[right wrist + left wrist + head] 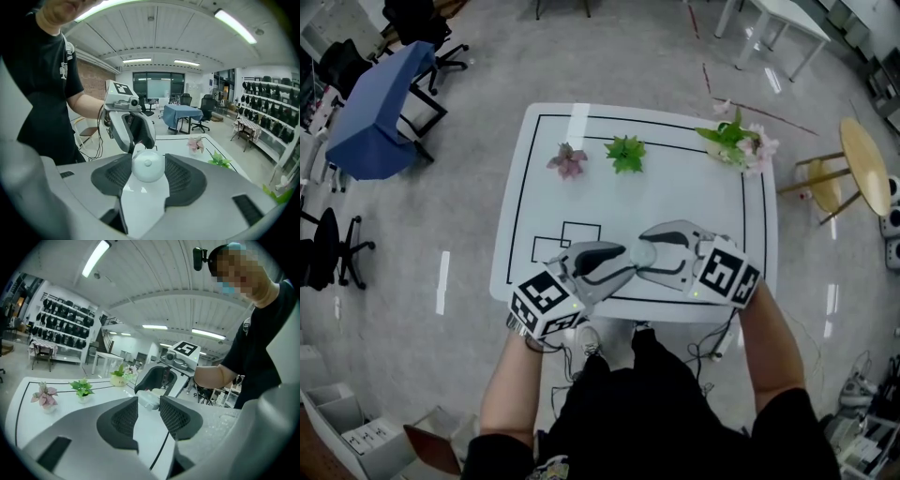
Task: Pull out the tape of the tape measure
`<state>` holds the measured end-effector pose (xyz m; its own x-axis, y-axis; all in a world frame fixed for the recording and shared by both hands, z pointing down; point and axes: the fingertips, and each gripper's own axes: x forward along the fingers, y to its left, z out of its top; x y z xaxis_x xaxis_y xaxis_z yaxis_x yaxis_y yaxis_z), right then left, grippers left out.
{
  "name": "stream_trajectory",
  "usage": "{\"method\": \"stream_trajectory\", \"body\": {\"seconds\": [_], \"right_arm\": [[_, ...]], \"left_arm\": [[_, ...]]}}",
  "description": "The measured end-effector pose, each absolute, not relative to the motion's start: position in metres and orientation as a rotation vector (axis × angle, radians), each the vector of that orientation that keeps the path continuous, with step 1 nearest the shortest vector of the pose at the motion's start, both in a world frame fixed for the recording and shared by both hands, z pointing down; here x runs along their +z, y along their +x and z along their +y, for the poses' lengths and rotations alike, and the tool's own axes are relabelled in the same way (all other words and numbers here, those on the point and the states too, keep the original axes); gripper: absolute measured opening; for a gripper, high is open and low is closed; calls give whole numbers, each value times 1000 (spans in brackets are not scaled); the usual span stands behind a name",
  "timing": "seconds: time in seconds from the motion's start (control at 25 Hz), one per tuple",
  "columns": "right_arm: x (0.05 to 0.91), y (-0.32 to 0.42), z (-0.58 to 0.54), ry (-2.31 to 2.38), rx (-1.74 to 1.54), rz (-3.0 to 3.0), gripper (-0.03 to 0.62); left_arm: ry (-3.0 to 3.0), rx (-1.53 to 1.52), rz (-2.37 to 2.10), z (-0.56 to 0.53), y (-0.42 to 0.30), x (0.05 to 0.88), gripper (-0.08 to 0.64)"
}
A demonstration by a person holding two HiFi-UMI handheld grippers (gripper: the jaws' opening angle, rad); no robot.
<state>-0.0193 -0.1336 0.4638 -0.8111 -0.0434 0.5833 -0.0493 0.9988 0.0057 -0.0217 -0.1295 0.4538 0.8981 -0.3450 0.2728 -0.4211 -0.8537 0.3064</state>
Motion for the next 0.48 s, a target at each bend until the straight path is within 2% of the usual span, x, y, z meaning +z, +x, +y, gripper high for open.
{"method": "stream_trajectory", "body": {"seconds": [0.48], "right_arm": [[453, -29, -115, 65, 57, -2557, 218]], "left_arm": [[2735, 272, -433, -113, -29, 446, 84]]}}
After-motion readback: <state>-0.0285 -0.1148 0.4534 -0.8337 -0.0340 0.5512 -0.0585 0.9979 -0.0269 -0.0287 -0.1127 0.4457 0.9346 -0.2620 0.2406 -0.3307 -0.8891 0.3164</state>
